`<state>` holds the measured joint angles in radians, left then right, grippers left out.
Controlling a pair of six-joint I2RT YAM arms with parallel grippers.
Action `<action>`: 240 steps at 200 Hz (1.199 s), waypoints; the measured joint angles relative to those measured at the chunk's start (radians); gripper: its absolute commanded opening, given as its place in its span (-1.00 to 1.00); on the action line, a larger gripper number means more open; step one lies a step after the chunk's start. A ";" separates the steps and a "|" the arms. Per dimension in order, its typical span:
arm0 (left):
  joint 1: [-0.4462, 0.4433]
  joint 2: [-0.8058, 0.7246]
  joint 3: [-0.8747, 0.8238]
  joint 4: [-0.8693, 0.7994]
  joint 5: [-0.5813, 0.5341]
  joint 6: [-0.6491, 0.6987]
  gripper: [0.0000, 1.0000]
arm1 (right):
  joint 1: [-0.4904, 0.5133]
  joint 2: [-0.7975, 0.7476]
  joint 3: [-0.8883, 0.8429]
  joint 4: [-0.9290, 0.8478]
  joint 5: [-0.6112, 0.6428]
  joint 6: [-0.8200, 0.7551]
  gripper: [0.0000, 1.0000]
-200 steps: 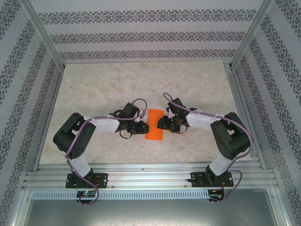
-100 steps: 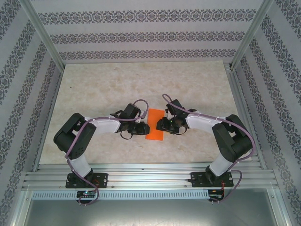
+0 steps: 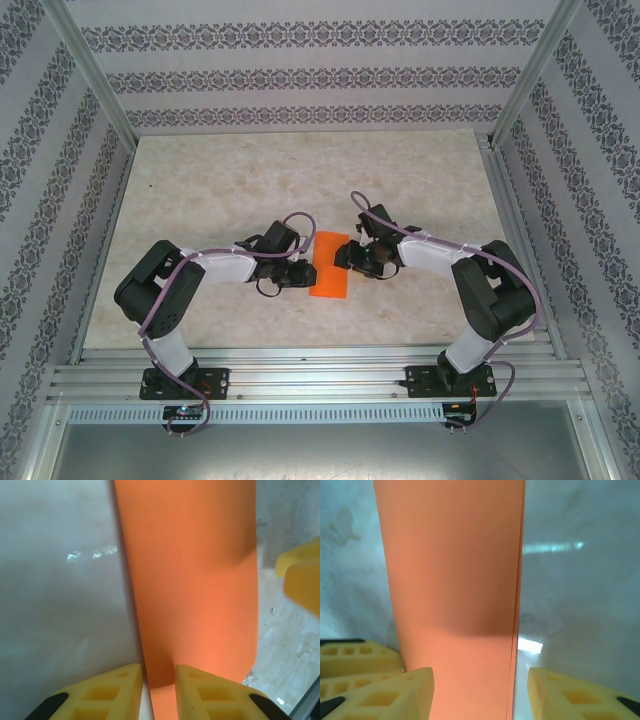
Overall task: Fold a paper plane with a square sheet of paper (fold left side to right side)
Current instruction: Fold the triangle a second time at the center of the table.
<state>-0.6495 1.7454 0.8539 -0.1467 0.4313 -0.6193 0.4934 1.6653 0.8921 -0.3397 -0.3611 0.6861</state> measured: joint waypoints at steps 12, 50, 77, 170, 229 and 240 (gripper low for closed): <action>0.000 0.000 0.000 0.000 -0.001 0.000 -0.51 | -0.025 0.011 0.027 0.003 0.000 -0.011 0.09; 0.000 0.000 0.000 -0.004 -0.007 0.000 -0.54 | -0.072 0.088 0.131 0.006 0.002 -0.070 0.21; -0.001 0.000 0.000 -0.005 -0.012 0.000 -0.55 | -0.089 0.165 0.217 0.003 0.008 -0.121 0.25; -0.001 0.000 0.000 -0.007 -0.019 0.000 -0.56 | -0.088 0.285 0.311 0.004 0.004 -0.166 0.28; -0.001 0.003 0.001 -0.007 -0.019 0.000 -0.57 | -0.060 0.280 0.294 0.034 0.011 -0.166 0.16; -0.001 0.005 0.003 -0.008 -0.019 0.000 -0.57 | -0.050 0.278 0.288 0.042 0.008 -0.163 0.15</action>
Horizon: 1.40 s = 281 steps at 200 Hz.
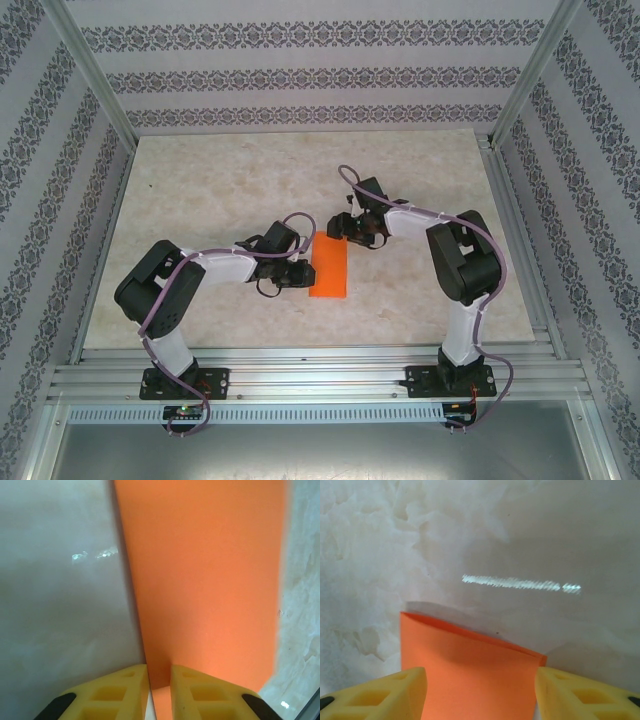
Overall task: Fold a paper plane with a square sheet of paper (fold left side to right side)
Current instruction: Fold the triangle a second time at the center of the table.
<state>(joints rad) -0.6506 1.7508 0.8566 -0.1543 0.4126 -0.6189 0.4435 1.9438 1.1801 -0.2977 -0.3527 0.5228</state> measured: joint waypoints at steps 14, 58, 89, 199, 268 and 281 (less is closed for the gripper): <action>0.000 0.001 0.002 0.000 0.000 0.000 -0.57 | 0.011 -0.006 -0.009 0.008 -0.001 0.001 0.15; 0.000 0.003 0.004 -0.004 0.000 0.000 -0.57 | 0.026 -0.034 -0.040 0.005 -0.016 0.003 0.16; 0.000 0.005 0.009 -0.011 0.000 0.000 -0.57 | 0.026 -0.079 -0.068 0.001 -0.016 0.010 0.17; 0.000 0.009 0.016 -0.021 0.000 0.000 -0.58 | 0.026 -0.126 -0.047 -0.072 -0.014 -0.009 0.17; 0.000 0.010 0.017 -0.022 0.000 0.000 -0.57 | 0.026 -0.125 0.015 -0.103 -0.015 -0.044 0.17; 0.000 0.010 0.017 -0.022 0.000 0.000 -0.57 | 0.026 -0.125 0.016 -0.105 -0.015 -0.047 0.17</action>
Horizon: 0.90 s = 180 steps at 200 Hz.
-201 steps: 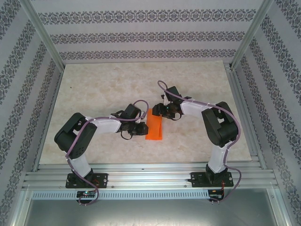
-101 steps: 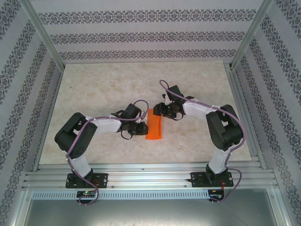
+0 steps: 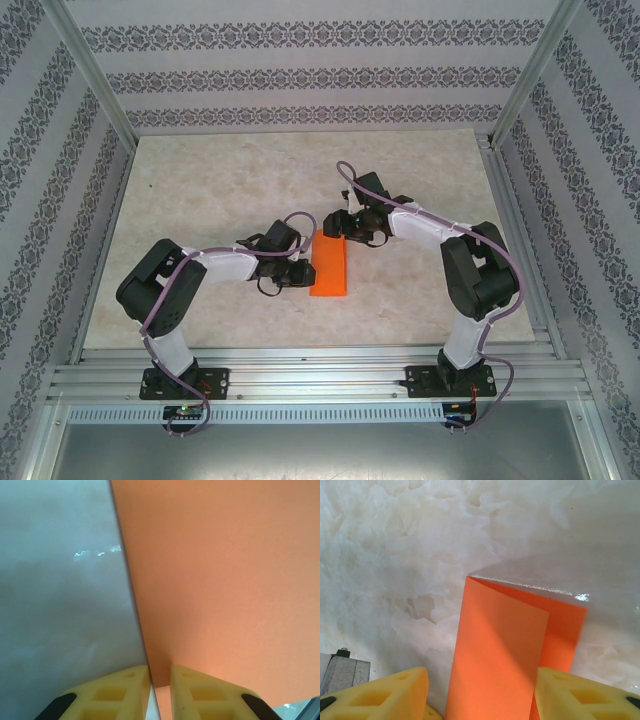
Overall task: Fold a paper plane with a square sheet of paper (fold left side to right side)
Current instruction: Fold the triangle a second time at the center of the table.
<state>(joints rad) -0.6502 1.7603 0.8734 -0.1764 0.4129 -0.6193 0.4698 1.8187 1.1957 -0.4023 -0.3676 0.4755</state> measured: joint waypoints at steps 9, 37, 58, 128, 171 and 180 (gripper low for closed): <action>0.000 0.000 0.000 0.000 0.000 0.000 -0.57 | 0.000 0.000 0.000 -0.004 0.000 0.000 0.16; 0.000 0.001 0.000 0.000 0.000 0.000 -0.57 | 0.005 0.000 0.000 -0.012 0.000 0.000 0.06; 0.000 0.001 0.000 0.000 0.000 0.000 -0.57 | 0.009 0.000 -0.003 -0.013 -0.001 0.004 -0.04; 0.000 -0.002 0.000 0.000 0.000 0.000 -0.58 | 0.015 -0.002 -0.093 0.014 -0.001 0.079 -0.36; -0.002 -0.066 -0.040 -0.004 -0.045 0.024 -0.35 | 0.015 -0.052 -0.170 0.066 -0.029 0.162 -0.68; -0.003 -0.096 -0.056 -0.008 -0.061 0.036 -0.30 | 0.015 -0.068 -0.185 0.086 -0.041 0.187 -0.70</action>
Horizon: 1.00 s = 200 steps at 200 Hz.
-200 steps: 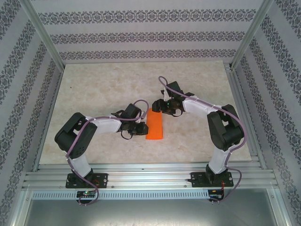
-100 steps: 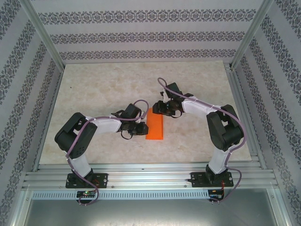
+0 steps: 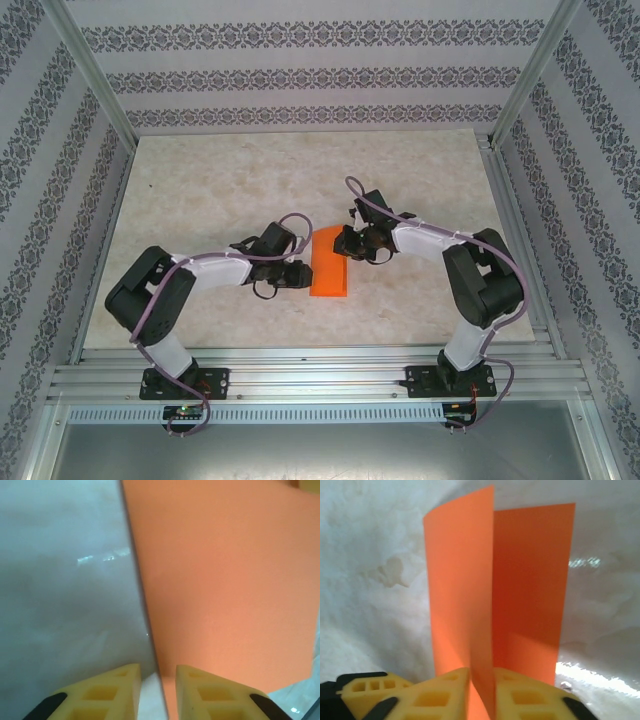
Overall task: Fold a paper plane with a square sheet of paper (fold left side to right side)
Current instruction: Fold the triangle a second time at the center of the table.
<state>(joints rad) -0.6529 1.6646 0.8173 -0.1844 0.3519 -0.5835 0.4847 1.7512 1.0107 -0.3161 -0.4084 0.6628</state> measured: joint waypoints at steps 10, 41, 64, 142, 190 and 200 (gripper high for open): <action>-0.002 -0.041 -0.016 -0.005 -0.018 0.012 -0.23 | 0.000 -0.010 -0.010 0.016 -0.015 0.026 -0.71; -0.043 -0.184 -0.040 -0.008 -0.069 0.085 -0.01 | 0.000 -0.015 -0.013 0.040 -0.043 0.073 -0.74; -0.111 -0.254 -0.042 -0.007 -0.100 0.142 0.10 | 0.000 -0.015 -0.007 0.016 -0.050 0.078 -0.75; -0.328 -0.133 0.048 -0.059 -0.311 0.249 0.38 | 0.000 -0.015 0.021 -0.037 -0.050 0.080 -0.77; -0.399 -0.019 0.168 -0.112 -0.438 0.262 0.42 | 0.000 -0.015 0.024 -0.044 -0.050 0.080 -0.79; -0.408 -0.001 0.187 -0.126 -0.468 0.262 0.40 | 0.000 -0.015 0.024 -0.043 -0.050 0.080 -0.78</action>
<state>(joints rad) -1.0611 1.6634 1.0039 -0.3107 -0.1162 -0.3210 0.4850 1.7359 1.0351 -0.3595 -0.4583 0.7429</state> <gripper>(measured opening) 0.713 0.107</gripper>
